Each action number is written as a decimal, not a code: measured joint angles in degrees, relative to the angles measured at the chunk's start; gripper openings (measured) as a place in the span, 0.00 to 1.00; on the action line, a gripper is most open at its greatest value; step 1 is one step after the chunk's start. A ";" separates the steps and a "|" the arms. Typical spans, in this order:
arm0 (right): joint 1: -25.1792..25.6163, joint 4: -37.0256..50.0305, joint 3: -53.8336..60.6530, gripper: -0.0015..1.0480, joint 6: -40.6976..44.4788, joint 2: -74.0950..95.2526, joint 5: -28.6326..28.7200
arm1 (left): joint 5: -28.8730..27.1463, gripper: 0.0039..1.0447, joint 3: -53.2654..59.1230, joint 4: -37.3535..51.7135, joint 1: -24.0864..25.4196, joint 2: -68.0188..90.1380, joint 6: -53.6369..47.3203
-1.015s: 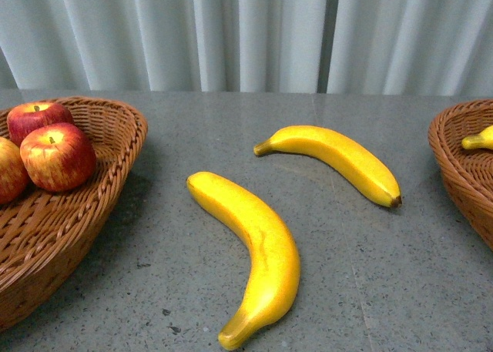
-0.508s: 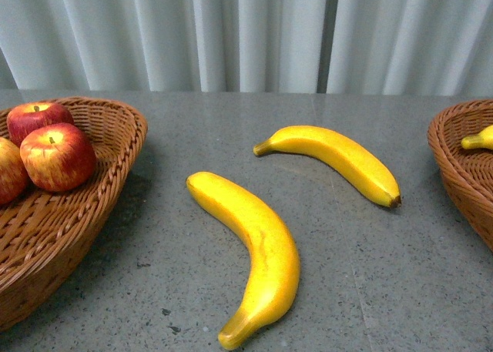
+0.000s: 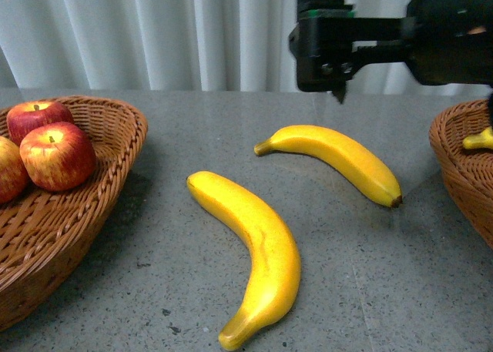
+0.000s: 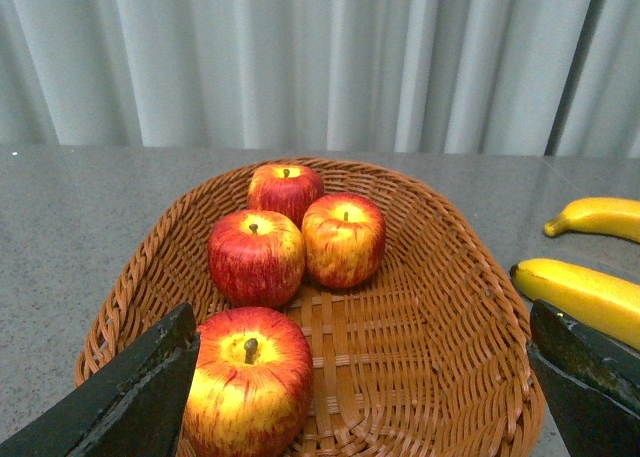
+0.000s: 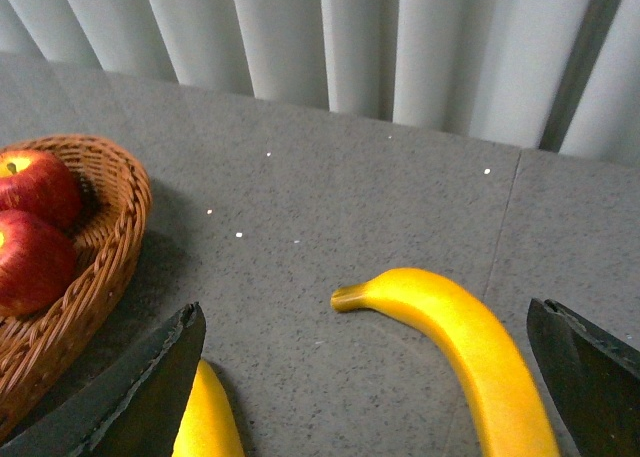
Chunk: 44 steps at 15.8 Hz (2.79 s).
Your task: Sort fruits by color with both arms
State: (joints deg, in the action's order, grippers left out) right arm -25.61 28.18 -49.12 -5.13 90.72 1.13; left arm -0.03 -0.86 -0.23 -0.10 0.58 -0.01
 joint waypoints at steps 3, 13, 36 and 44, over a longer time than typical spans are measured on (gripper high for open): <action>-4.90 -11.89 -7.93 0.94 0.20 4.85 -1.36 | 0.00 0.94 0.00 0.00 0.00 0.00 0.00; -9.03 -23.04 -8.57 0.94 2.54 11.74 -3.63 | 0.00 0.94 0.00 0.00 0.00 0.00 0.00; 28.83 -17.70 -1.03 0.37 10.54 -8.37 17.57 | 0.02 0.94 0.00 0.00 -0.02 0.00 0.00; 41.22 -29.86 3.43 0.84 25.90 -14.05 28.30 | 0.00 0.94 0.00 0.00 0.00 0.00 0.00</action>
State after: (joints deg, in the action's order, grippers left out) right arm 15.62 -1.67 -45.69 20.78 76.66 29.43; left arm -0.03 -0.86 -0.23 -0.10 0.58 -0.01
